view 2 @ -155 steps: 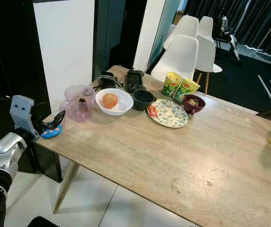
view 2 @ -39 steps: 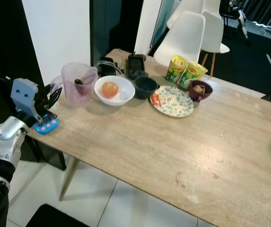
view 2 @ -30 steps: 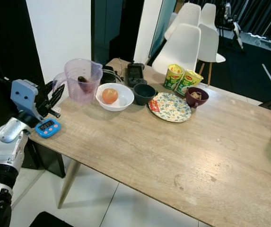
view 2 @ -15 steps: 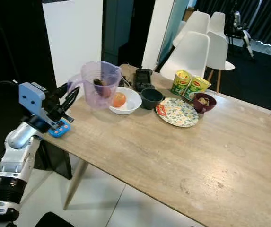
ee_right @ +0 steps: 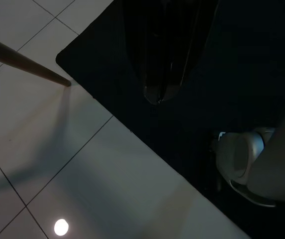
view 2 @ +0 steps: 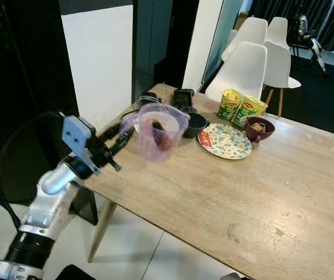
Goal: Restocking fridge
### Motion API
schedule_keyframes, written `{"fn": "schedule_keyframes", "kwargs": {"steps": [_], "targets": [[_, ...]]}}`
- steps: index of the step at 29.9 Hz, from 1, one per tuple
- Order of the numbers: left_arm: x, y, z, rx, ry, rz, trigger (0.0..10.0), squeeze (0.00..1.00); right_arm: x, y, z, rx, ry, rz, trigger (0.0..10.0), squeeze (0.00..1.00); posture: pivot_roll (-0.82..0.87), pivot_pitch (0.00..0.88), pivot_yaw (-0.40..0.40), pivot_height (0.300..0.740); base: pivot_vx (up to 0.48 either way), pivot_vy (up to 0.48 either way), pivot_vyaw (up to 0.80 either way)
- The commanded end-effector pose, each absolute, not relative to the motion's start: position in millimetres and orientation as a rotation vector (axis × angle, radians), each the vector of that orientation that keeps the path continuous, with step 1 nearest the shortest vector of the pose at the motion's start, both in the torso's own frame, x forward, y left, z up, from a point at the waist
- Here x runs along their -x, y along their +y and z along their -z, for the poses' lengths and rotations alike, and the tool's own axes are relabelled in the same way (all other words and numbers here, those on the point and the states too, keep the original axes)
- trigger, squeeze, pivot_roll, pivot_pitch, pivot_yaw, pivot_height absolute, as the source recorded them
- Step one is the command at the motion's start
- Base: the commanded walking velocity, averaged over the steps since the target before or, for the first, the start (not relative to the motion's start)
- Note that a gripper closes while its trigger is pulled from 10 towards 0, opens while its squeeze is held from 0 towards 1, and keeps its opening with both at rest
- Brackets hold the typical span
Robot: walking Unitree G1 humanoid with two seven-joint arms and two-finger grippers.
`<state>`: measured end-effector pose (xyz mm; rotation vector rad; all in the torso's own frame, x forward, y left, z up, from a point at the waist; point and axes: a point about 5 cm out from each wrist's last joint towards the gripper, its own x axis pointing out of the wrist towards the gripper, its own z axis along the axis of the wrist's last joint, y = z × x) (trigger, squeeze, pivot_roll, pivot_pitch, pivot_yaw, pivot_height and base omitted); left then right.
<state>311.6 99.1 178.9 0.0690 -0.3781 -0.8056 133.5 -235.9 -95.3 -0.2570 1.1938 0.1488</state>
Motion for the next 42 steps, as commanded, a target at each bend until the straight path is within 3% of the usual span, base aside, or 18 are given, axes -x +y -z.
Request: {"fn": "schedule_keyframes", "kwargs": {"steps": [1,21,31,35,36,39,41,42], "targets": [[-307.7,86.6,-179.9,-0.067,-0.39,0.836,10.0,0.0,-132.7,-237.8,95.2,0.246,1.204,-0.128,10.0,0.0,0.02,0.0,-0.074,0.74,0.0,0.0,0.0],[-287.9,79.3,-109.8,-0.143,-0.235,0.562,10.0,0.0,-132.7,-240.6,94.5,0.261,1.205,-0.134,10.0,0.0,0.02,0.0,-0.082,0.74,0.0,0.0,0.0],[-273.3,68.7,-86.1,-0.184,-0.193,0.558,10.0,0.0,-133.0,-241.3,94.1,0.262,1.208,-0.14,10.0,0.0,0.02,0.0,-0.084,0.74,0.0,0.0,0.0],[-272.2,66.2,-83.4,-0.125,-0.17,0.568,10.0,0.0,-132.5,-241.7,94.2,0.264,1.21,-0.141,10.0,0.0,0.02,0.0,-0.085,0.74,0.0,0.0,0.0],[-272.0,65.3,-83.8,-0.117,-0.172,0.575,10.0,1.0,-132.4,-241.9,94.2,0.265,1.21,-0.14,10.0,0.0,0.02,0.0,-0.086,0.74,0.0,0.0,0.0],[-272.2,63.6,-86.1,-0.093,-0.177,0.59,10.0,1.0,-132.3,-242.2,94.2,0.266,1.209,-0.139,10.0,0.0,0.02,0.0,-0.086,0.74,0.0,0.0,0.0],[-273.1,63.5,-90.0,-0.066,-0.188,0.594,10.0,0.95,-132.3,-242.3,94.1,0.268,1.208,-0.138,10.0,0.0,0.02,0.0,-0.086,0.74,0.0,0.0,0.0],[-273.7,63.6,-92.4,-0.053,-0.196,0.597,10.0,0.14,-132.3,-242.5,94.0,0.268,1.207,-0.137,10.0,0.0,0.02,0.0,-0.084,0.74,0.0,0.0,0.0]]}}
